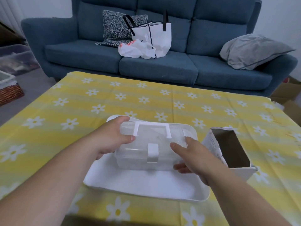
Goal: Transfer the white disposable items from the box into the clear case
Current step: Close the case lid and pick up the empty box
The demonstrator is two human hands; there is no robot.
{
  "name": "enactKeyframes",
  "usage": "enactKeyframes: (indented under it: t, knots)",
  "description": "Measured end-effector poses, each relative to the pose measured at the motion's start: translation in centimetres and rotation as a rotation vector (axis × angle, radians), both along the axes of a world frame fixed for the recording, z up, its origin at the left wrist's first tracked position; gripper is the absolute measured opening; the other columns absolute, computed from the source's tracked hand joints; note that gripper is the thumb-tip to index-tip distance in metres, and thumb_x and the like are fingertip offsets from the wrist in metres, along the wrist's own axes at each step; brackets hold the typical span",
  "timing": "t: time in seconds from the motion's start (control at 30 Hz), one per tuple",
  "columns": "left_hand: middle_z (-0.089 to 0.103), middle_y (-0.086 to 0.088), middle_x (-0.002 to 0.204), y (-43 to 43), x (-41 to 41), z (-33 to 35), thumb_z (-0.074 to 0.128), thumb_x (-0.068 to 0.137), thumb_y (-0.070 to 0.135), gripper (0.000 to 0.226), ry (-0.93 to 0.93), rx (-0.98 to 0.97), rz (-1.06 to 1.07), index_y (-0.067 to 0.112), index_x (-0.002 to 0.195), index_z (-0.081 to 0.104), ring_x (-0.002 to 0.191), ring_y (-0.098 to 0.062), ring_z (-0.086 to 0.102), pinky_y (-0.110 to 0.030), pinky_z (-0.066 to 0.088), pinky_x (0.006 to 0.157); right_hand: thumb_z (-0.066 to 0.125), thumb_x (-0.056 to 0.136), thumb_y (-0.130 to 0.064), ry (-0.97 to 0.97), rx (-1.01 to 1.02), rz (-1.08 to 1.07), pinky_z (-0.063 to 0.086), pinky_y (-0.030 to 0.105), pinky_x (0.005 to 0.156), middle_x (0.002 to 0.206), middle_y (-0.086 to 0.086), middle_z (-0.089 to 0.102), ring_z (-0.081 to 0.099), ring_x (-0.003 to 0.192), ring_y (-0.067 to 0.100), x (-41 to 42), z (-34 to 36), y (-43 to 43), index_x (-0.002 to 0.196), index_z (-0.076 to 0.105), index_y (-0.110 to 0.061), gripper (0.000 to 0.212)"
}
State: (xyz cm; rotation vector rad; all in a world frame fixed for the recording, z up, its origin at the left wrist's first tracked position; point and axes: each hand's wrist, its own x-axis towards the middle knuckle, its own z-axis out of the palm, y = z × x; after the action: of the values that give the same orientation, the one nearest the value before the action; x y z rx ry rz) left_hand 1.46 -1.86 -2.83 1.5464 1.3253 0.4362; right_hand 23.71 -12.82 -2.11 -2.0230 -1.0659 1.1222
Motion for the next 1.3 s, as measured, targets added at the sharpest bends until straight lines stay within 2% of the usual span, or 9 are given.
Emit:
enactKeyframes:
  t: [0.13,0.27,0.47,0.77,0.87,0.93,1.07,1.17,1.3]
  knots:
    - [0.007,0.009,0.167,-0.3,1.7,0.1,0.074,0.086,0.038,0.082,0.113,0.193,-0.103,0.048,0.152,0.025,0.149,-0.018,0.025,-0.027,0.035,0.1,0.055,0.093,-0.046,-0.014,0.096,-0.068,0.059,0.052,0.082,0.092,0.005,0.073,0.076,0.072,0.026,-0.1,-0.7,0.8,0.111,0.057,-0.03,0.024]
    - [-0.014,0.01,0.166,-0.8,3.6,-0.2,0.075,0.072,0.064,0.103,0.468,0.352,-0.231,0.043,0.154,0.017,0.153,-0.021,-0.012,-0.041,0.016,0.122,0.052,0.093,-0.047,-0.039,0.104,-0.057,0.058,0.052,0.085,0.088,0.002,0.072,0.076,0.072,0.024,0.1,-1.4,1.8,0.107,0.053,-0.037,0.018]
    - [-0.002,0.004,0.167,-0.8,4.5,-1.0,0.074,0.067,0.071,0.114,0.643,0.57,-0.268,0.029,0.155,0.013,0.154,-0.023,-0.008,-0.048,0.018,0.122,0.049,0.094,-0.051,-0.102,0.046,0.001,0.057,0.051,0.086,0.094,0.0,0.069,0.075,0.077,0.024,0.1,-0.7,1.9,0.123,0.05,-0.032,0.034]
    - [-0.014,0.003,0.166,-1.4,5.5,-0.4,0.068,0.077,0.067,0.107,0.76,0.508,-0.336,0.046,0.155,-0.002,0.153,-0.028,-0.017,-0.058,0.01,0.121,0.045,0.09,-0.057,-0.189,0.043,0.06,0.056,0.05,0.089,0.107,-0.004,0.068,0.072,0.09,0.025,0.1,-0.2,1.4,0.122,0.055,-0.029,0.044]
    - [0.003,0.0,0.165,-1.8,6.8,0.5,0.071,0.074,0.066,0.104,0.673,0.57,-0.299,0.037,0.156,0.013,0.153,-0.025,-0.002,-0.052,0.006,0.123,0.049,0.09,-0.049,-0.248,0.075,0.012,0.058,0.052,0.083,0.092,0.007,0.075,0.074,0.079,0.024,1.0,1.3,0.7,0.102,0.07,-0.01,0.046]
    - [0.027,0.004,0.157,-2.5,8.4,1.6,0.07,0.081,0.057,0.083,0.435,0.679,-0.252,0.032,0.15,0.032,0.146,-0.019,0.022,-0.039,0.023,0.119,0.054,0.093,-0.031,-0.24,0.171,-0.1,0.06,0.048,0.073,0.074,0.005,0.075,0.073,0.059,0.017,2.8,2.6,-0.1,0.083,0.072,-0.006,0.032]
    - [0.064,0.01,0.109,-4.9,12.7,3.0,0.066,0.092,0.033,0.031,-0.043,0.484,-0.239,0.025,0.122,0.062,0.096,-0.012,0.064,-0.031,0.052,0.085,0.059,0.085,-0.017,-0.297,0.334,-0.413,0.053,0.042,0.058,0.059,0.003,0.07,0.064,0.055,0.025,7.4,4.7,-2.5,0.067,0.071,-0.012,0.022]
    - [0.066,0.007,0.092,-6.1,15.4,2.3,0.062,0.095,0.027,0.025,-0.187,0.233,-0.235,0.021,0.12,0.062,0.092,-0.018,0.067,-0.036,0.055,0.086,0.062,0.08,-0.018,-0.296,0.313,-0.564,0.052,0.047,0.06,0.062,0.013,0.066,0.055,0.058,0.028,10.1,4.3,-4.3,0.067,0.07,-0.014,0.016]
    - [0.062,0.006,0.116,-6.6,17.9,1.0,0.053,0.098,0.043,0.048,-0.2,0.033,-0.254,0.03,0.143,0.041,0.108,-0.017,0.061,-0.033,0.047,0.098,0.06,0.089,-0.036,-0.312,0.147,-0.5,0.055,0.052,0.077,0.073,0.016,0.067,0.063,0.076,0.039,11.8,3.3,-6.2,0.079,0.068,-0.011,0.028]
